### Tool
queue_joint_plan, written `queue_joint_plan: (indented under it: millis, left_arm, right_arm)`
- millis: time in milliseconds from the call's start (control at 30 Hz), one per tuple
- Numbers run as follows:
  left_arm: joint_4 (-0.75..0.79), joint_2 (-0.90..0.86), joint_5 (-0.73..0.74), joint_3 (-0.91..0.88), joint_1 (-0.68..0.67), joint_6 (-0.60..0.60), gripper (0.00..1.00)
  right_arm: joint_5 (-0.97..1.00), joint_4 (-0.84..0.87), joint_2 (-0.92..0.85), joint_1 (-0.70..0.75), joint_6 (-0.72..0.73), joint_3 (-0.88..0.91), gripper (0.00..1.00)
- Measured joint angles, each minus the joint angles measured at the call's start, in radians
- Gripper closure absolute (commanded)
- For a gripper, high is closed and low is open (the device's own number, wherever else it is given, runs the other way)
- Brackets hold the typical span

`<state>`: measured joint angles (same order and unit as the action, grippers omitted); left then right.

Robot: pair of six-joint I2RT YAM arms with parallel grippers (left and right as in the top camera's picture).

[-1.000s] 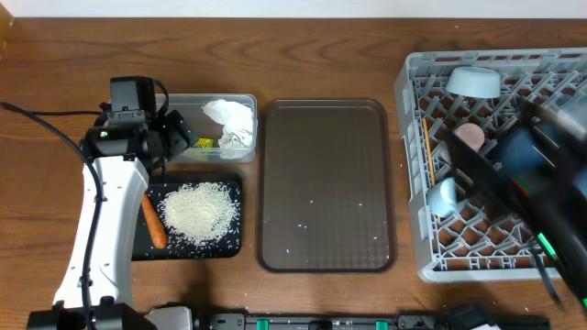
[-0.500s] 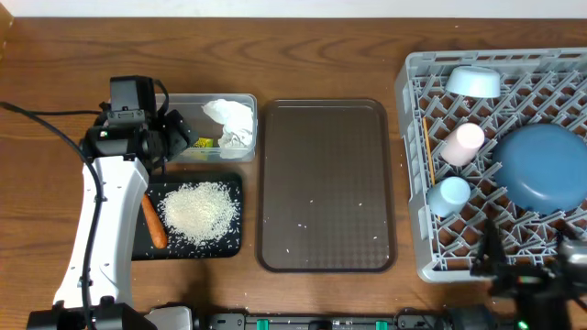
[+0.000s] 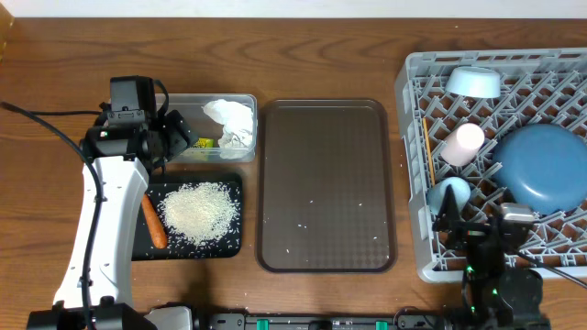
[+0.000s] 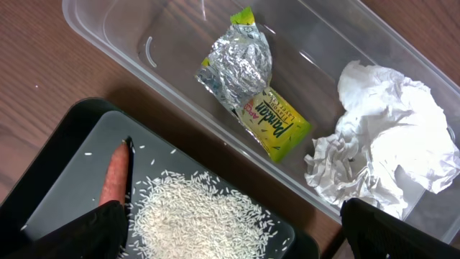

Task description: Sort waste into correct bins and load items into the dishwasher rack

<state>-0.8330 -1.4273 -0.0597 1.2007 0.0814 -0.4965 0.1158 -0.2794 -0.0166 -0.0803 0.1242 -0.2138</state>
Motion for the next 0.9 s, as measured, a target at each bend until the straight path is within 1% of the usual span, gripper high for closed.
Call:
queue_joint_plan:
  millis: [233, 300, 900]
  left_arm:
    - [0.000, 0.000, 0.000, 0.000, 0.000, 0.000, 0.02]
    - [0.000, 0.000, 0.000, 0.000, 0.000, 0.000, 0.02]
    - [0.000, 0.000, 0.000, 0.000, 0.000, 0.000, 0.02]
  right_arm:
    - [-0.011, 0.173, 0.005, 0.000, -0.034, 0.155, 0.01]
    - [-0.012, 0.198, 0.005, 0.000, -0.040, 0.191, 0.01]
    - [-0.015, 0.213, 0.005, 0.000, -0.061, 0.202, 0.01]
